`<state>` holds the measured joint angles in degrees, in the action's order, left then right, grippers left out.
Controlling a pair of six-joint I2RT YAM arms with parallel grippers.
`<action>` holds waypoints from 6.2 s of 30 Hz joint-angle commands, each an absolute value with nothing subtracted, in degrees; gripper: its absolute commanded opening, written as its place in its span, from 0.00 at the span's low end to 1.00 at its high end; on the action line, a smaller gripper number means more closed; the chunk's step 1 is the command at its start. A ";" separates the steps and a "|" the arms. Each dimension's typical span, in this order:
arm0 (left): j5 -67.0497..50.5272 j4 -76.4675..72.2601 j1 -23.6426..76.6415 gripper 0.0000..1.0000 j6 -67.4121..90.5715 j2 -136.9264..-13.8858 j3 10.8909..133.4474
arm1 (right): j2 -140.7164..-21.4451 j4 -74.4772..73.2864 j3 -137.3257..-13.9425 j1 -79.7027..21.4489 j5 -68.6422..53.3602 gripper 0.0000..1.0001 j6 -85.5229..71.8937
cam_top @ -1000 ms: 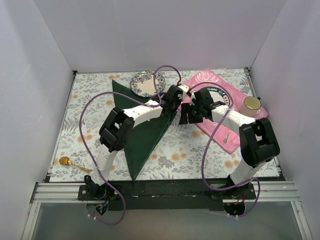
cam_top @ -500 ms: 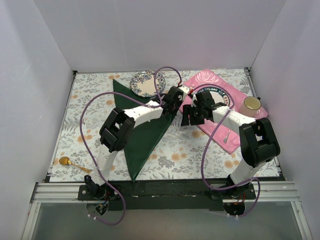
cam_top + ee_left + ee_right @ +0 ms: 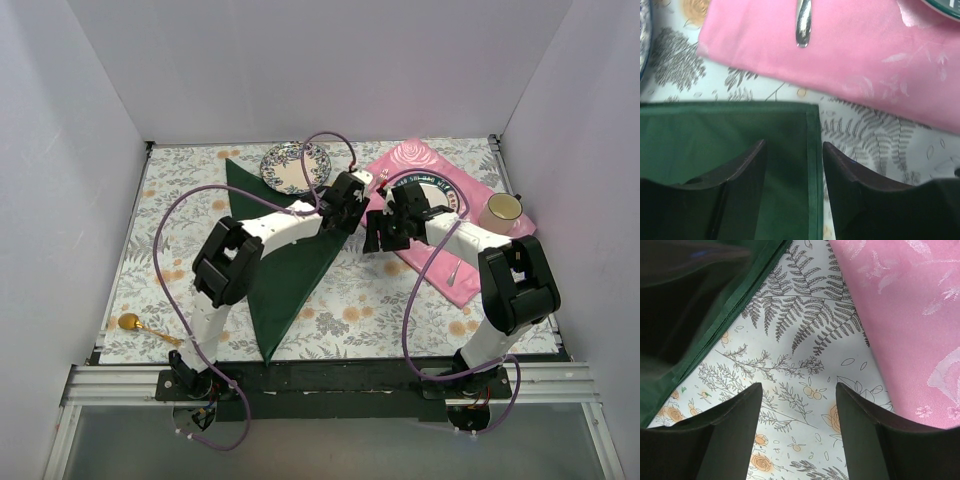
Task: Fold the napkin, place the utensils inside, and roll it up
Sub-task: Fold the napkin
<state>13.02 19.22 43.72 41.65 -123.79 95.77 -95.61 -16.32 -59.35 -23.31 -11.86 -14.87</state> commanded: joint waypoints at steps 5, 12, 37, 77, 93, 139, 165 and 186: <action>12.14 23.90 38.77 0.48 56.49 -95.47 76.25 | -91.58 -15.65 -60.82 -31.87 -12.80 0.70 -14.58; -7.19 13.82 15.06 0.25 69.07 -78.49 55.40 | -95.53 2.07 -60.12 -47.36 -27.24 0.65 -24.25; -27.33 -10.19 -9.14 0.00 82.18 -125.86 80.07 | -121.20 1.15 -80.42 -62.40 -42.80 0.23 -23.03; -24.17 -5.98 -9.58 0.00 85.70 -140.10 98.26 | -119.45 -14.50 -85.60 -66.18 -41.75 0.25 -17.32; -23.99 -5.01 -9.58 0.00 85.78 -140.01 97.03 | -127.53 -24.07 -88.42 -69.34 -44.83 0.25 -11.52; -15.83 6.76 -0.79 0.08 69.79 -113.29 75.41 | -122.43 -13.80 -92.02 -34.01 -25.13 0.46 -17.40; 1.48 15.20 -1.58 0.00 69.87 -103.63 61.71 | -118.92 -11.69 -88.68 -33.22 -23.91 0.47 -16.08; 0.09 14.15 -3.08 0.02 73.73 -100.02 58.28 | -124.10 -9.49 -90.35 -32.96 -23.30 0.47 -16.88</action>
<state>-0.43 13.58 -2.85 72.38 -103.22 60.12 -122.54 -11.46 -87.77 -33.39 -24.10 -16.62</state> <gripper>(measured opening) 0.015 0.471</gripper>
